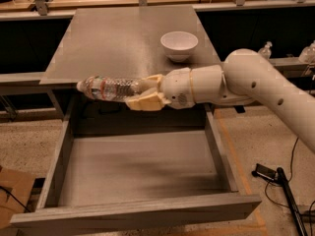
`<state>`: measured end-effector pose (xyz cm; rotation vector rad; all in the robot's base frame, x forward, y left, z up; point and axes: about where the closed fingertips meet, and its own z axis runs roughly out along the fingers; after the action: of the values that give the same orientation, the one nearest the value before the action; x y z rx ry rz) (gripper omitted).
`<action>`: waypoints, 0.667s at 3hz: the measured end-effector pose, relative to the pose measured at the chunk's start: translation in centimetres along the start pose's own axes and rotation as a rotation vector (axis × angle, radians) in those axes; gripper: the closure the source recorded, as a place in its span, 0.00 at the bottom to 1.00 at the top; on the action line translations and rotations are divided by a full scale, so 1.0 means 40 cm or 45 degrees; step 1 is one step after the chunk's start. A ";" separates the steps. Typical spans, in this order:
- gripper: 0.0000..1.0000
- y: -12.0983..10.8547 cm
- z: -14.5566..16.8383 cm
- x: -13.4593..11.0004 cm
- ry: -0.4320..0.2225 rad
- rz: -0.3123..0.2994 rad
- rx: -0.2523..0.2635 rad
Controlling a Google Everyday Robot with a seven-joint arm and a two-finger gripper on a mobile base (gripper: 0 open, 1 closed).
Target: Place water bottle into top drawer
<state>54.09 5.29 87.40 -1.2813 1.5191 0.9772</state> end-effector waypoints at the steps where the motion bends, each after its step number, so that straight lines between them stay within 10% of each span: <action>1: 1.00 0.113 0.077 0.115 -0.044 0.139 -0.124; 2: 1.00 0.230 0.128 0.244 -0.078 0.317 -0.155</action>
Offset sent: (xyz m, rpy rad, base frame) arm -0.1851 0.0573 -0.2146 0.1104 0.4981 0.0548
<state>45.08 8.79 76.76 -1.1518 1.6183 1.2747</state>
